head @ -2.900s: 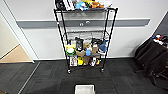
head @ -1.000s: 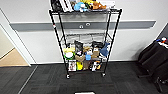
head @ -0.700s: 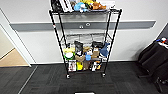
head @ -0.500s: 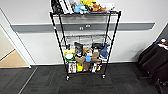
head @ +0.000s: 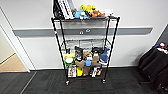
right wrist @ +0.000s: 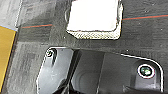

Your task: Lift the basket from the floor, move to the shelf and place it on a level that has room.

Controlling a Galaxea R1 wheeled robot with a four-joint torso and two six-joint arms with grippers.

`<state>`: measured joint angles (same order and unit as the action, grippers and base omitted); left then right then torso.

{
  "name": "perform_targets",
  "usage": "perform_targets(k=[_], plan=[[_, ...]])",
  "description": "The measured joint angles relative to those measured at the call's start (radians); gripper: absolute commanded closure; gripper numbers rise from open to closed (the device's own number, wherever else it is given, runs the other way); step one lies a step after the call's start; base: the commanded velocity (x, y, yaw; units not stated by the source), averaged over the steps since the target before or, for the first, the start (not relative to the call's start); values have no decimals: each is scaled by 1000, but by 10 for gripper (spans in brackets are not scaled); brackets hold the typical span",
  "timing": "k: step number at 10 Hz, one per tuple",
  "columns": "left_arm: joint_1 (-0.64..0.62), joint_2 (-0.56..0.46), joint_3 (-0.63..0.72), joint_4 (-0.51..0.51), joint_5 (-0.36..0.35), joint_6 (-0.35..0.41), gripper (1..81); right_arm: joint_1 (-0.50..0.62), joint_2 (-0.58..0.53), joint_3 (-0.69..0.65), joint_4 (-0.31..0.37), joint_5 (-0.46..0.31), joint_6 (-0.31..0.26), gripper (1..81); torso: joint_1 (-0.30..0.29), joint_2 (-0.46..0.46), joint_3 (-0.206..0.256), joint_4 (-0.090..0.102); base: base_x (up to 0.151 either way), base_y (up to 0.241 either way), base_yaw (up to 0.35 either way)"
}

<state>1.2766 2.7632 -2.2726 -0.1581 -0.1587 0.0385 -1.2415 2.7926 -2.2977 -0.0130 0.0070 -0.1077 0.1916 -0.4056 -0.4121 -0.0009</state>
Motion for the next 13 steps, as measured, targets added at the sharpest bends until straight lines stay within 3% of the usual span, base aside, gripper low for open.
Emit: perform_targets(k=[3, 10, 13], plan=[[5, -4, 4, -1, 16, -2, 10, -6, 2, 0, 1, -1, 0, 10, 57, -91, -7, 0, 0, 0, 0], [-9, -16, 7, -41, 5, -14, 10, 10, 6, 0, 2, 1, 5, 10, 200, -315, -211, 0, 0, 0, 0], [-41, -18, 8, -69, 8, -14, 10, 22, 6, 0, 2, 3, 15, 10, 251, -395, -238, 0, 0, 0, 0]])
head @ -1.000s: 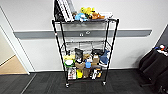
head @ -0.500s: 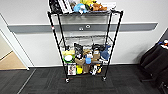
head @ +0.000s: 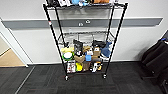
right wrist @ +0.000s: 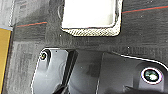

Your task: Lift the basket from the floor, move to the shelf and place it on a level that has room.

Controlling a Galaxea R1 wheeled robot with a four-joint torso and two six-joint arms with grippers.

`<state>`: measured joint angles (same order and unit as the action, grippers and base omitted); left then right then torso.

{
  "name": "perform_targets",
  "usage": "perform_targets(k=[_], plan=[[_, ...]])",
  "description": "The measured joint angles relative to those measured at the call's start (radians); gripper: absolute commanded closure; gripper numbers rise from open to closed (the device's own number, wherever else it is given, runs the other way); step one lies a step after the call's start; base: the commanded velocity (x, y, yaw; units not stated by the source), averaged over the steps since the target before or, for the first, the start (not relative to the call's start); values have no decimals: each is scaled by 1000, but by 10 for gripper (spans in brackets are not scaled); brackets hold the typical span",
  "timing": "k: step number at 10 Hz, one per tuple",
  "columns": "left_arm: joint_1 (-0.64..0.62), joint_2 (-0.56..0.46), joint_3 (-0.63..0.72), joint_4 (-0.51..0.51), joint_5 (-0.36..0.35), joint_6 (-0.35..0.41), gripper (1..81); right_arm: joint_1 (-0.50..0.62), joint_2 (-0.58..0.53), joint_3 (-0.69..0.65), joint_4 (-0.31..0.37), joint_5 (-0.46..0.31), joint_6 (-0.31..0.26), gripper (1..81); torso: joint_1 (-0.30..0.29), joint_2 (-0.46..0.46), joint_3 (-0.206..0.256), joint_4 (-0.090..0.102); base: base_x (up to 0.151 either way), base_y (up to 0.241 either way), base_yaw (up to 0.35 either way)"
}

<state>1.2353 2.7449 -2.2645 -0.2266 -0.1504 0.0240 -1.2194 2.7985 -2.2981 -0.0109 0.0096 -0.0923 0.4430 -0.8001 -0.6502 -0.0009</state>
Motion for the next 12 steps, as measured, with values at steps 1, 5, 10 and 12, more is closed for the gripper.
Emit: perform_targets(k=[1, 5, 10, 12], plan=[[-5, 0, 4, -10, 1, 0, 10, 0, 4, 0, 0, -3, 1, 10, 21, -34, 0, 0, 0, 0, 0], [3, -4, 4, -31, 4, -1, 10, 17, 16, -8, 0, -5, 11, 10, 108, -171, -1, 0, 0, 0, 0], [21, -7, -55, -54, 12, -1, 10, 21, 39, -45, 5, -20, 11, 10, 216, -343, -1, 0, 0, 0, 0], [23, -25, -53, -79, 15, -1, 10, 20, 22, -40, 7, -22, 11, 10, 259, -412, -1, 0, 0, 0, 0]])
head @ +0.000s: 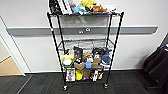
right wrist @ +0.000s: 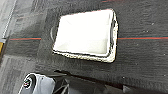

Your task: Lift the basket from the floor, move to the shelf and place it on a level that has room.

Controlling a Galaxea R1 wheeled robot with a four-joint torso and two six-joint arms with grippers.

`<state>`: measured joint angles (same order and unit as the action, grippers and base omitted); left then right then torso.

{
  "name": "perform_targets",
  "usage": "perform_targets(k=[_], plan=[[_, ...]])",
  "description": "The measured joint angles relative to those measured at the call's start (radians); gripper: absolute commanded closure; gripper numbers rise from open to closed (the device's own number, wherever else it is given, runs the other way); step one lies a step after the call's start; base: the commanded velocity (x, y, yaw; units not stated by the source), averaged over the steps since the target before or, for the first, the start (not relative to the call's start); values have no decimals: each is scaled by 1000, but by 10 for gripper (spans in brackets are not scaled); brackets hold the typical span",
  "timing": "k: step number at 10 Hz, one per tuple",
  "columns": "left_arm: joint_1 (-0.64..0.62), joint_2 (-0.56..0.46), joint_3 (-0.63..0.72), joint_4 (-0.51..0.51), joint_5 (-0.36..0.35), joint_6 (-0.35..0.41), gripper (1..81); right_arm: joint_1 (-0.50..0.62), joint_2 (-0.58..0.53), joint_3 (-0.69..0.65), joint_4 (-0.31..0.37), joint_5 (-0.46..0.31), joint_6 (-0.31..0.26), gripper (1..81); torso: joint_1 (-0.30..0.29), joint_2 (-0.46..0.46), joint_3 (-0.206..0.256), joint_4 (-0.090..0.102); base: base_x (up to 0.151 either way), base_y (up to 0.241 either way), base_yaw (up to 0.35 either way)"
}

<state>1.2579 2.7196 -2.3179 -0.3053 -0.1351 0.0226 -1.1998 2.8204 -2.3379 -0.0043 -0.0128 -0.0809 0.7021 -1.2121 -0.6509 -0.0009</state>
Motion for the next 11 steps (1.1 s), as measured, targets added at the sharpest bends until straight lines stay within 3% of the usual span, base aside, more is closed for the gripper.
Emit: perform_targets(k=[4, 11], plan=[[1, -6, 0, -19, 1, 0, 10, -9, -39, 55, 0, 1, 1, 10, 85, -136, -7, 0, 0, 0, 0], [-11, -2, 1, -22, -1, 0, 10, 8, -35, 62, 13, 7, 3, 10, 222, -352, -204, 0, 0, 0, 0]])
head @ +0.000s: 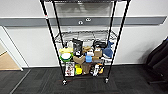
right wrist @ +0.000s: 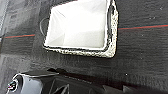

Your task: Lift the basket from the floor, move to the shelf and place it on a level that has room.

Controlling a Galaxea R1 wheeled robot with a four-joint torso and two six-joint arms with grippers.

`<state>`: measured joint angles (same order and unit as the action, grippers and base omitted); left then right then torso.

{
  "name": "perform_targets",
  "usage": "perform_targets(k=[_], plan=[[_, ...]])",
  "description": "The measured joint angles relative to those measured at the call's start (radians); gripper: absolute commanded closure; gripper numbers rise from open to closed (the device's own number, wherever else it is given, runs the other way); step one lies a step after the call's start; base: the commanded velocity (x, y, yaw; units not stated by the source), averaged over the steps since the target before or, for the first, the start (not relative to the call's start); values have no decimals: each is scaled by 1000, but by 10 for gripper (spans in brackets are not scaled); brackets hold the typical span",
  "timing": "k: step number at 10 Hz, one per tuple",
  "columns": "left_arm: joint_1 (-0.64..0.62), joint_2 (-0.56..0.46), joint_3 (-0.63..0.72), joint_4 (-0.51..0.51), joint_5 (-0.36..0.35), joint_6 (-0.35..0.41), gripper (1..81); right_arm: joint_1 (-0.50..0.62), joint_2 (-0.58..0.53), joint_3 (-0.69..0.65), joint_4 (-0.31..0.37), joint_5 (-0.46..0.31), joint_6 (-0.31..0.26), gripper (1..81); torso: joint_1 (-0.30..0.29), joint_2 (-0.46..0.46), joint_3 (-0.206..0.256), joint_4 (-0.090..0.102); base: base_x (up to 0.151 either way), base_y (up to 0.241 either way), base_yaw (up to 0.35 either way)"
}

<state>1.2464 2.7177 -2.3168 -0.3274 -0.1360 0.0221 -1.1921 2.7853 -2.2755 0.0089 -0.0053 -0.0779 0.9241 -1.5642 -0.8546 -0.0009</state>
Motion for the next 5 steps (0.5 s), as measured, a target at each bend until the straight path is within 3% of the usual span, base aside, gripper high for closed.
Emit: perform_targets(k=[2, 5], plan=[[-21, 0, -1, -3, 1, 0, 10, 14, 3, -1, 11, 3, 0, 10, 42, -66, -61, 0, 0, 0, 0], [-74, 0, -1, -7, 18, -1, 10, 57, 6, -1, 39, -4, 0, 10, 95, -148, -92, 0, 0, 0, 0]])
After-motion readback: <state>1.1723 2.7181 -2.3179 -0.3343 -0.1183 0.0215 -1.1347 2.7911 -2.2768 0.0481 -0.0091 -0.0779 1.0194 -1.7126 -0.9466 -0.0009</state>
